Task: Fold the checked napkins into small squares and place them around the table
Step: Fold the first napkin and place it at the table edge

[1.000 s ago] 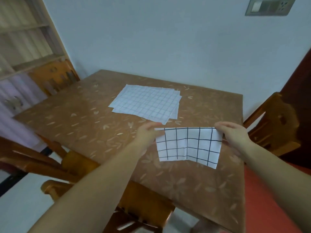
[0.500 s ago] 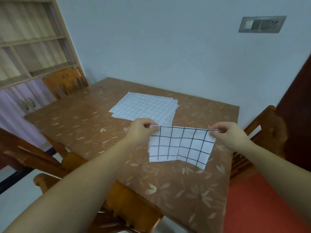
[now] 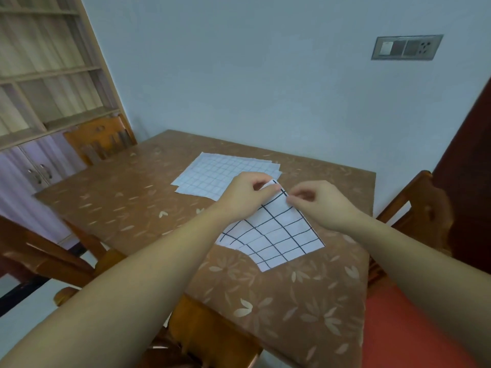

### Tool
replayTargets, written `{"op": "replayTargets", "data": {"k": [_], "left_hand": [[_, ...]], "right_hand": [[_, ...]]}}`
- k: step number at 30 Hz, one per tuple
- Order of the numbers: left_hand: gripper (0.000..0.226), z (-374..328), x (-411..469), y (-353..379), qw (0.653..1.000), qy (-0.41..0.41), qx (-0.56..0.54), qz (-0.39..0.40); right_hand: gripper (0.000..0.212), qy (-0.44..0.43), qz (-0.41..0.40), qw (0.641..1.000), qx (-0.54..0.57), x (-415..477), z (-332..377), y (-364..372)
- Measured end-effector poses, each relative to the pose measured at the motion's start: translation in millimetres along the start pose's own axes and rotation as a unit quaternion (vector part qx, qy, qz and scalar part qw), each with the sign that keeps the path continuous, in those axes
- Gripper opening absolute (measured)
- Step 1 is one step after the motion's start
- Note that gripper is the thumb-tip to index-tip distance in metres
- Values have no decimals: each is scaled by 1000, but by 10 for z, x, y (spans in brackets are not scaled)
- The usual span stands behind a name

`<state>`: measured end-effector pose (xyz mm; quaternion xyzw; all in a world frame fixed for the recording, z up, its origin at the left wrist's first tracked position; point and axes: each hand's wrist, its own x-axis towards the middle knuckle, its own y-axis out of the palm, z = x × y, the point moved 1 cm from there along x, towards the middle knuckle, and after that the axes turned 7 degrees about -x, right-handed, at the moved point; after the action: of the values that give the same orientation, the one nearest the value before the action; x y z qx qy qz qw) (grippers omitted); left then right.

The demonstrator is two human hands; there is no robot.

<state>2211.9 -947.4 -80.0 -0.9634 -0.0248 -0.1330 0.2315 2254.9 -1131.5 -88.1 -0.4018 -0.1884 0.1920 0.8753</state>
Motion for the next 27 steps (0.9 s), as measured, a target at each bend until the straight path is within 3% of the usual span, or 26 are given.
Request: {"op": "replayTargets", "data": {"k": [6, 10, 17, 20, 23, 25, 27], "left_hand": [[36, 74, -14, -197, 998, 27, 28, -57], [31, 194, -26, -392, 993, 23, 18, -117], [43, 364, -14, -646, 988, -2, -14, -153], [41, 369, -18, -712, 983, -19, -17, -179], [34, 390, -41, -759, 979, -56, -51, -191], [28, 430, -60, -788, 979, -85, -62, -173], [19, 475, -83, -812, 977, -123, -97, -143]], "right_hand": [[24, -11, -56, 996, 67, 138, 366, 209], [35, -30, -2, 1000, -2, 100, 292, 315], [42, 64, 79, 992, -73, -79, -211, 415], [33, 108, 71, 992, 12, -121, -292, 367], [12, 174, -16, 961, 213, -77, -279, 297], [15, 200, -65, 923, 321, -9, -244, 231], [19, 196, -96, 920, 326, 42, -191, 150]]}}
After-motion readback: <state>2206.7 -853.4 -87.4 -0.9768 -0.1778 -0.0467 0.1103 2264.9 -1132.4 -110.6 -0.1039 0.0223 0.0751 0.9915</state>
